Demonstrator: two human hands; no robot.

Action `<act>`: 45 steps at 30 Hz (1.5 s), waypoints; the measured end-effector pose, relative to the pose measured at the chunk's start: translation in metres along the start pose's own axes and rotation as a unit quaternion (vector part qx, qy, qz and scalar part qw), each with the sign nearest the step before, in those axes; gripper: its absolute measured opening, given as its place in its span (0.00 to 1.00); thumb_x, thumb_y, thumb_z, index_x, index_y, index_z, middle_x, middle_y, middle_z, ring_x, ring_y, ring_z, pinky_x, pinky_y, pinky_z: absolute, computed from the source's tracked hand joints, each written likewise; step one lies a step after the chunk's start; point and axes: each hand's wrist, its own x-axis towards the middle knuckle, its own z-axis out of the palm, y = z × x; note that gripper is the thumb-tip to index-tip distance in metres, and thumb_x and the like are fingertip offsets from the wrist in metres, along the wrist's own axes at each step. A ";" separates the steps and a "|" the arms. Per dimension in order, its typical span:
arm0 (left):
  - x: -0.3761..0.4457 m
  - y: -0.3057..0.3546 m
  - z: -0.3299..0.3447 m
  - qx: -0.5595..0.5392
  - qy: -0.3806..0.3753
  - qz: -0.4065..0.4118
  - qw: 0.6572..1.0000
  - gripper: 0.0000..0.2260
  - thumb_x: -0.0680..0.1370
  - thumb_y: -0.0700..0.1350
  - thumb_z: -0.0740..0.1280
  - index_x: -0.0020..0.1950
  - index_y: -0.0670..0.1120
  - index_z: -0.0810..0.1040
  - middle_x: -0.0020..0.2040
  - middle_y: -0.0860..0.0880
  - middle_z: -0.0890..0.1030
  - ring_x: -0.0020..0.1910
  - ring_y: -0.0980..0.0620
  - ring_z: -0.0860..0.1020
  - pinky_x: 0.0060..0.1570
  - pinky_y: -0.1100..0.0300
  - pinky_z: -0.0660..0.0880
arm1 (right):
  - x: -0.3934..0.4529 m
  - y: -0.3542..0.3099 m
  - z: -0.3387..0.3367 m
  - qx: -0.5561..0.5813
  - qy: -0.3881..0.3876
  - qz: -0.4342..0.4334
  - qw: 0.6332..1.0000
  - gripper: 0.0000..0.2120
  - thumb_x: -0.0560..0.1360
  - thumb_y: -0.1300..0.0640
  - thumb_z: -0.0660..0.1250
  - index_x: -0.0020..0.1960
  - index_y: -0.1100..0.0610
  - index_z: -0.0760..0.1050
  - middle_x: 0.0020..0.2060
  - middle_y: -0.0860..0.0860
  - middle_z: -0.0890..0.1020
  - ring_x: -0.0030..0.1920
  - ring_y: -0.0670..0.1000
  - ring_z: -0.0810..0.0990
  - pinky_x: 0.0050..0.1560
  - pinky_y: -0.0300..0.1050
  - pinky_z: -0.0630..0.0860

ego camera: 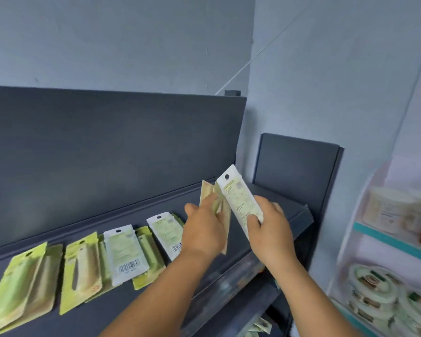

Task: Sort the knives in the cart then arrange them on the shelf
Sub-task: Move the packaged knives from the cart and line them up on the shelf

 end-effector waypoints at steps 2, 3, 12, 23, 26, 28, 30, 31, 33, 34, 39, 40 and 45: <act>0.018 -0.006 0.007 0.039 0.014 -0.024 0.999 0.19 0.81 0.44 0.57 0.72 0.55 0.65 0.53 0.49 0.60 0.37 0.46 0.75 0.46 0.59 0.73 | 0.022 0.003 0.012 -0.012 -0.025 -0.007 1.000 0.19 0.79 0.60 0.55 0.69 0.48 0.66 0.59 0.49 0.69 0.51 0.54 0.76 0.49 0.48 0.76; 0.027 -0.008 0.011 0.058 0.018 -0.035 0.998 0.19 0.81 0.43 0.58 0.72 0.53 0.65 0.53 0.48 0.61 0.36 0.47 0.75 0.44 0.60 0.72 | 0.033 0.006 0.017 -0.023 -0.038 -0.011 0.999 0.21 0.79 0.61 0.55 0.69 0.47 0.65 0.59 0.49 0.68 0.50 0.54 0.75 0.47 0.47 0.76; 0.082 -0.022 0.057 0.274 -0.018 -0.144 0.951 0.22 0.75 0.43 0.65 0.67 0.39 0.66 0.66 0.38 0.65 0.61 0.41 0.65 0.60 0.54 0.66 | 0.098 0.043 0.067 -0.205 -0.187 -0.111 0.954 0.27 0.79 0.61 0.54 0.76 0.47 0.53 0.69 0.47 0.67 0.64 0.55 0.65 0.59 0.46 0.69; 0.081 -0.039 0.063 0.311 -0.069 -0.138 0.938 0.26 0.81 0.45 0.52 0.78 0.44 0.49 0.78 0.43 0.48 0.77 0.45 0.48 0.72 0.40 0.44 | 0.104 0.042 0.088 -0.210 -0.357 -0.117 0.903 0.23 0.81 0.42 0.42 0.74 0.46 0.57 0.76 0.46 0.52 0.74 0.56 0.54 0.71 0.54 0.55; 0.073 -0.036 0.055 0.275 -0.038 -0.134 0.951 0.24 0.83 0.49 0.49 0.78 0.45 0.49 0.79 0.44 0.48 0.77 0.45 0.47 0.73 0.43 0.44 | 0.100 0.034 0.084 -0.205 -0.344 -0.114 0.909 0.25 0.81 0.42 0.43 0.77 0.46 0.50 0.77 0.46 0.50 0.75 0.55 0.50 0.72 0.54 0.52; 0.063 -0.035 0.044 0.267 0.008 -0.113 0.957 0.23 0.83 0.51 0.49 0.76 0.45 0.54 0.77 0.43 0.55 0.76 0.43 0.54 0.73 0.46 0.51 | 0.094 0.025 0.082 -0.182 -0.318 -0.126 0.922 0.25 0.82 0.43 0.44 0.77 0.46 0.50 0.77 0.47 0.51 0.75 0.54 0.51 0.72 0.53 0.52; 0.048 -0.035 0.028 0.252 0.066 -0.081 0.962 0.22 0.82 0.51 0.53 0.75 0.45 0.58 0.73 0.43 0.60 0.72 0.43 0.59 0.70 0.51 0.56 | 0.083 0.011 0.081 -0.113 -0.274 -0.154 0.943 0.24 0.82 0.46 0.49 0.76 0.49 0.54 0.76 0.49 0.57 0.74 0.54 0.56 0.71 0.51 0.55; 0.040 -0.037 0.019 0.242 0.094 -0.069 0.963 0.22 0.82 0.50 0.55 0.75 0.45 0.58 0.73 0.44 0.61 0.72 0.43 0.60 0.69 0.53 0.57 | 0.076 0.003 0.080 -0.061 -0.252 -0.168 0.951 0.23 0.81 0.49 0.52 0.75 0.51 0.57 0.74 0.50 0.61 0.73 0.55 0.58 0.71 0.50 0.57; 0.022 -0.043 -0.003 0.228 0.143 -0.059 0.961 0.24 0.81 0.50 0.57 0.76 0.47 0.56 0.75 0.45 0.56 0.73 0.45 0.56 0.70 0.54 0.56 | 0.060 -0.018 0.080 0.029 -0.224 -0.185 0.956 0.23 0.80 0.52 0.56 0.74 0.54 0.61 0.71 0.51 0.67 0.71 0.54 0.62 0.69 0.48 0.58; 0.012 -0.048 -0.014 0.226 0.161 -0.060 0.959 0.25 0.81 0.50 0.58 0.76 0.48 0.55 0.75 0.45 0.54 0.73 0.45 0.54 0.71 0.55 0.56 | 0.051 -0.029 0.080 0.057 -0.221 -0.193 0.954 0.23 0.80 0.53 0.57 0.74 0.54 0.61 0.70 0.50 0.68 0.71 0.52 0.62 0.68 0.46 0.59; -0.039 -0.086 -0.073 0.250 0.205 -0.101 0.941 0.27 0.80 0.51 0.59 0.77 0.50 0.53 0.75 0.47 0.53 0.73 0.47 0.54 0.70 0.57 0.55 | 0.003 -0.080 0.095 0.123 -0.260 -0.246 0.926 0.23 0.80 0.52 0.58 0.74 0.49 0.60 0.70 0.44 0.67 0.70 0.46 0.64 0.64 0.42 0.63; -0.048 -0.097 -0.084 0.258 0.206 -0.114 0.937 0.28 0.80 0.51 0.59 0.77 0.50 0.53 0.75 0.47 0.53 0.73 0.47 0.54 0.70 0.58 0.55 | -0.007 -0.090 0.100 0.133 -0.274 -0.255 0.918 0.23 0.79 0.52 0.58 0.74 0.49 0.59 0.70 0.44 0.67 0.69 0.46 0.64 0.64 0.41 0.63; -0.087 -0.150 -0.128 0.275 0.176 -0.176 0.929 0.26 0.79 0.52 0.59 0.76 0.52 0.54 0.73 0.48 0.57 0.72 0.47 0.57 0.68 0.57 0.58 | -0.057 -0.134 0.123 0.112 -0.369 -0.301 0.872 0.28 0.80 0.49 0.58 0.77 0.46 0.51 0.74 0.43 0.62 0.73 0.46 0.59 0.70 0.43 0.60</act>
